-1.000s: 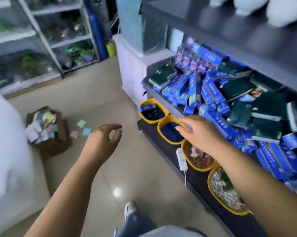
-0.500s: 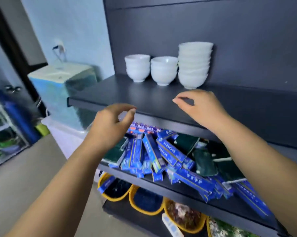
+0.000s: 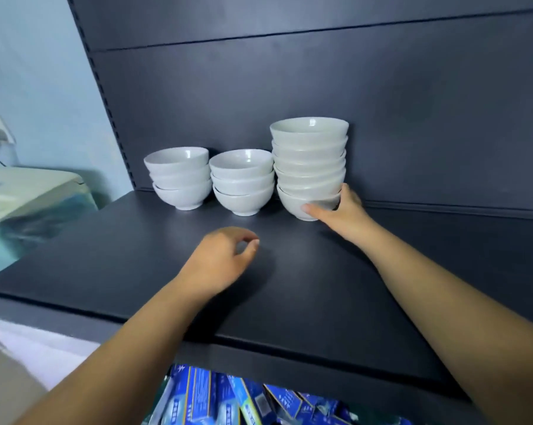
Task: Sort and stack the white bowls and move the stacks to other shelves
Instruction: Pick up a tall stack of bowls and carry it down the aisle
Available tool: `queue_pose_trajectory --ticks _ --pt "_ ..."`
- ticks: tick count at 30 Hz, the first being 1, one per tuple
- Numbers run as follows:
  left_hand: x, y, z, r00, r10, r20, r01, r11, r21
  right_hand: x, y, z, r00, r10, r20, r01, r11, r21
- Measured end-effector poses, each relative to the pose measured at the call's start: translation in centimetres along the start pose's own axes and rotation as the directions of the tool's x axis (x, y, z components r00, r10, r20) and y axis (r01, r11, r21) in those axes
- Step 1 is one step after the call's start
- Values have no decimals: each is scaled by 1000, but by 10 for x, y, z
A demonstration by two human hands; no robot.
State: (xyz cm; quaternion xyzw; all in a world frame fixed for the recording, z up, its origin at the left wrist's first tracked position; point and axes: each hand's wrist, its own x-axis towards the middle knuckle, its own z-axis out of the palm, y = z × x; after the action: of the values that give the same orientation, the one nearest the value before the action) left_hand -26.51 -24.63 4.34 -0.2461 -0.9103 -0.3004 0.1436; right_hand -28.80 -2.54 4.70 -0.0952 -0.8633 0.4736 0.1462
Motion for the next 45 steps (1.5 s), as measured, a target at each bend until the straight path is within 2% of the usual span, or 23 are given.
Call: queue_pose_trajectory --ticks 4,7,9,12,16,18,22,25,28,30,33,36,39,45 --pt "22 -18 17 972 65 224 -83 994 71 28 11 12 997 72 -20 -69 989 134" --pt "31 -26 25 912 115 393 -169 980 106 39 19 20 998 2 -69 18 960 278" --pt "39 -30 26 895 130 428 -187 978 96 42 20 19 996 -26 -87 53 945 322" --pt "52 -31 26 909 138 393 -154 988 9 46 24 15 999 -42 -32 50 941 334" --pt "74 -30 31 941 36 337 42 975 -219 43 25 13 999 -45 -25 51 943 329" --pt "83 -28 35 948 15 319 106 927 -359 39 24 11 999 -48 -26 53 947 318" --pt "96 -22 42 959 43 281 132 808 -575 22 23 1 996 -90 17 82 956 281" --pt "97 -21 48 940 155 305 108 712 -694 5 21 -6 994 -106 32 93 957 276" --pt "94 -25 50 906 286 313 24 703 -711 -12 20 -9 994 -103 32 92 966 242" --pt "92 -26 49 903 311 296 -3 694 -720 -20 19 -8 995 -92 45 80 973 215" --pt "88 -26 46 907 322 271 -16 670 -742 -28 18 -8 993 -82 82 64 977 204" --pt "85 -23 43 912 325 249 -26 652 -758 -32 14 -11 992 -69 105 37 959 279" --pt "85 -24 45 932 306 194 -70 677 -733 -32 12 -10 993 -102 55 80 949 306" --pt "87 -25 46 939 278 202 -6 602 -799 -30 15 -5 993 -113 -21 113 936 334"
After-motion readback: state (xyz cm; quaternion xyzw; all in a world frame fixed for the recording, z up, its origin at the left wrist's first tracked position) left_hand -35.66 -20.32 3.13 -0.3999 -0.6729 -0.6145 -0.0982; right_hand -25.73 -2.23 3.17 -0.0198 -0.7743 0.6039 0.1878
